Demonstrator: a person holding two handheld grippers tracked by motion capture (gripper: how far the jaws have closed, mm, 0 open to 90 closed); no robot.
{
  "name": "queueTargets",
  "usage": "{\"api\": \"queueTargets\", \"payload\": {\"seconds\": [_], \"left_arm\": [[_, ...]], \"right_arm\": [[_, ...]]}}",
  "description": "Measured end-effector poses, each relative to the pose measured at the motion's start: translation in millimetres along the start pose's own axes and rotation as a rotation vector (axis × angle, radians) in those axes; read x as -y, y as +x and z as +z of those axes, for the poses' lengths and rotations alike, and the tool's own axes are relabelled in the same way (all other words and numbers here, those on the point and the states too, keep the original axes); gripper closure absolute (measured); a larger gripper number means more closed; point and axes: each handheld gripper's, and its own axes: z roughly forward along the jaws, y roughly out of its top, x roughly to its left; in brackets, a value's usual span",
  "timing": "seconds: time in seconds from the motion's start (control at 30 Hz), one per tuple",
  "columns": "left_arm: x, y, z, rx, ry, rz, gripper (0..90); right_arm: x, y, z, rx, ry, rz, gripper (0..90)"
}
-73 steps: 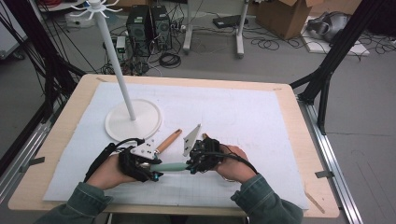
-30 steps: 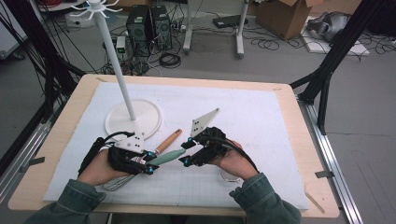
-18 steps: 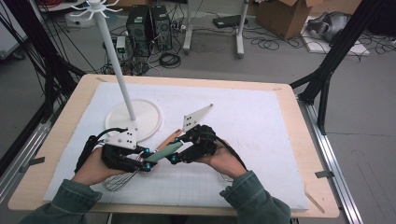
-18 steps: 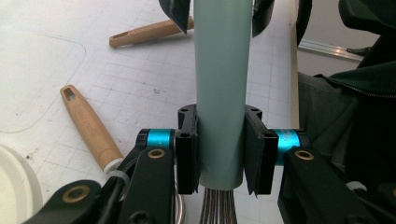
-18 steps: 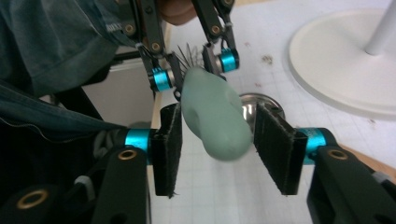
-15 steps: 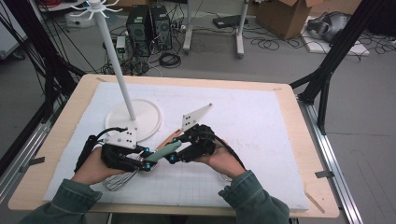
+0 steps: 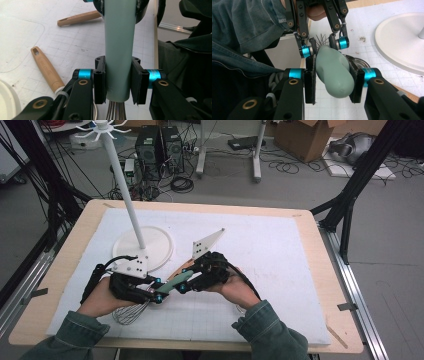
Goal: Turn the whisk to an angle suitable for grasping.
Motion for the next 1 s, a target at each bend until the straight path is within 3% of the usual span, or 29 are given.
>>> {"api": "queueTargets", "payload": {"seconds": [0.2, 0.4, 0.47, 0.57, 0.77, 0.9, 0.97, 1.0], "left_arm": [[-6.6, 0.0, 2.2, 0.008, 0.003, -0.006, 65.2], [-10.9, -1.7, 2.7, 0.007, 0.016, 0.004, 69.2], [-11.5, -1.8, 0.6, 0.002, 0.016, 0.007, 69.2], [-11.5, -0.9, -4.8, 0.0, -0.012, -0.009, 69.3], [-13.1, 1.3, -19.7, -0.009, -0.059, -0.022, 69.3], [-14.0, 4.1, -32.2, -0.03, -0.094, -0.04, 69.3], [-14.5, 6.4, -39.0, -0.047, -0.108, -0.048, 69.3], [-14.5, 6.4, -39.0, -0.047, -0.108, -0.048, 69.3]], "right_arm": [[-1.9, 1.9, 0.0, 0.003, -0.001, -0.006, 65.7], [-2.2, 2.5, -0.7, 0.0, -0.008, 0.004, 64.0], [-1.5, 3.4, -3.9, 0.007, -0.029, 0.006, 55.4], [-0.5, 3.7, -10.3, 0.016, -0.06, 0.005, 52.7], [6.0, 5.8, -28.7, 0.061, -0.091, 0.024, 45.3], [15.1, 5.0, -45.1, 0.111, -0.118, 0.048, 40.9], [22.5, 4.1, -57.5, 0.164, -0.147, 0.073, 36.2], [22.5, 4.1, -57.5, 0.164, -0.147, 0.073, 36.2]]}}
